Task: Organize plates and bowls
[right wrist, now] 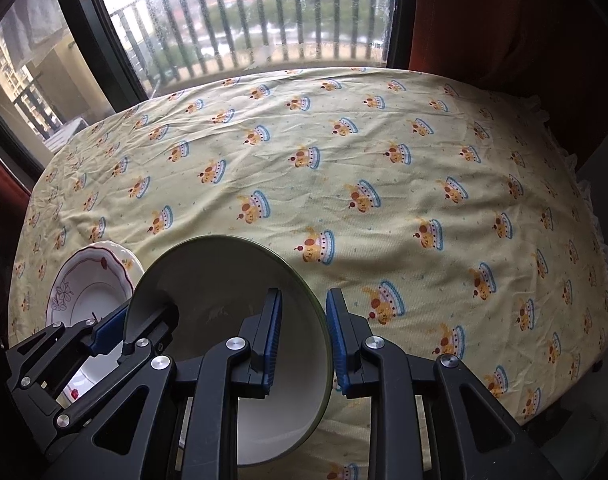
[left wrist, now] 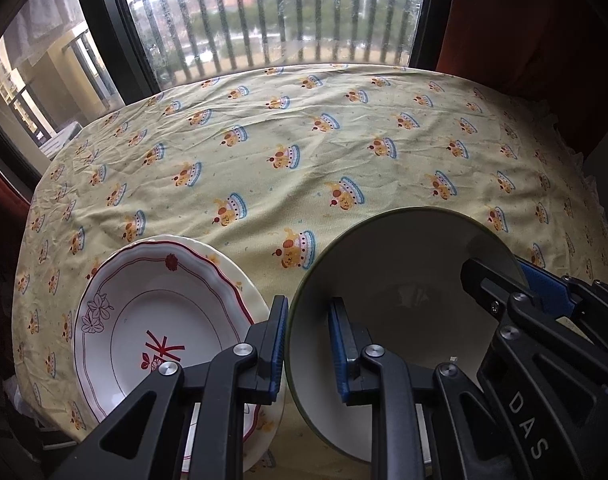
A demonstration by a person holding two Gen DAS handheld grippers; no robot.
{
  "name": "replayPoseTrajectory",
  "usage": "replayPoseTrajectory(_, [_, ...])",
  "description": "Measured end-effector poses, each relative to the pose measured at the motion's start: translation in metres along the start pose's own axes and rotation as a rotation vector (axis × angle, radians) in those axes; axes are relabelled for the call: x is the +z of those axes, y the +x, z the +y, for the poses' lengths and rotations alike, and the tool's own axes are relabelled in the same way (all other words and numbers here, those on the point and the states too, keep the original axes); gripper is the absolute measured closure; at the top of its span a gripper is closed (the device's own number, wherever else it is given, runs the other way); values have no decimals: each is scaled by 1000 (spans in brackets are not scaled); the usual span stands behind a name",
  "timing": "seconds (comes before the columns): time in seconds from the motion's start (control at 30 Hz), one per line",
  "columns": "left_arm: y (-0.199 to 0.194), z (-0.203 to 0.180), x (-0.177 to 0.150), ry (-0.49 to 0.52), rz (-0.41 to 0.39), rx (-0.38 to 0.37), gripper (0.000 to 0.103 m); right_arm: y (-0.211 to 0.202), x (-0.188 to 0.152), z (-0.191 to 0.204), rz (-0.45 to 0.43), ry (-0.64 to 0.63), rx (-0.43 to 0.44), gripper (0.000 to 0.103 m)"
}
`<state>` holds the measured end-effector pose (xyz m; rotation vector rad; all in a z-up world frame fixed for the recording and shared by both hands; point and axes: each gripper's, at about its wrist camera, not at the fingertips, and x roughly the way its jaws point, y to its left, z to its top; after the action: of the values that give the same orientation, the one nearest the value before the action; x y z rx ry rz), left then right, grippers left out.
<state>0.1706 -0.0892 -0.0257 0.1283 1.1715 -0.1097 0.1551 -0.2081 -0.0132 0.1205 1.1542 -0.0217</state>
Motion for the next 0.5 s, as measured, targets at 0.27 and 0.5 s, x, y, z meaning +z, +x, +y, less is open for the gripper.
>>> replayPoseTrajectory(0.27, [-4,6,-4,-16,8,-71,62,-1,-2,5,9,4,28,37])
replayPoseTrajectory(0.5, [-13,10,-13,0,-17,-137,40,-10,-10,9,-1,10,10,20])
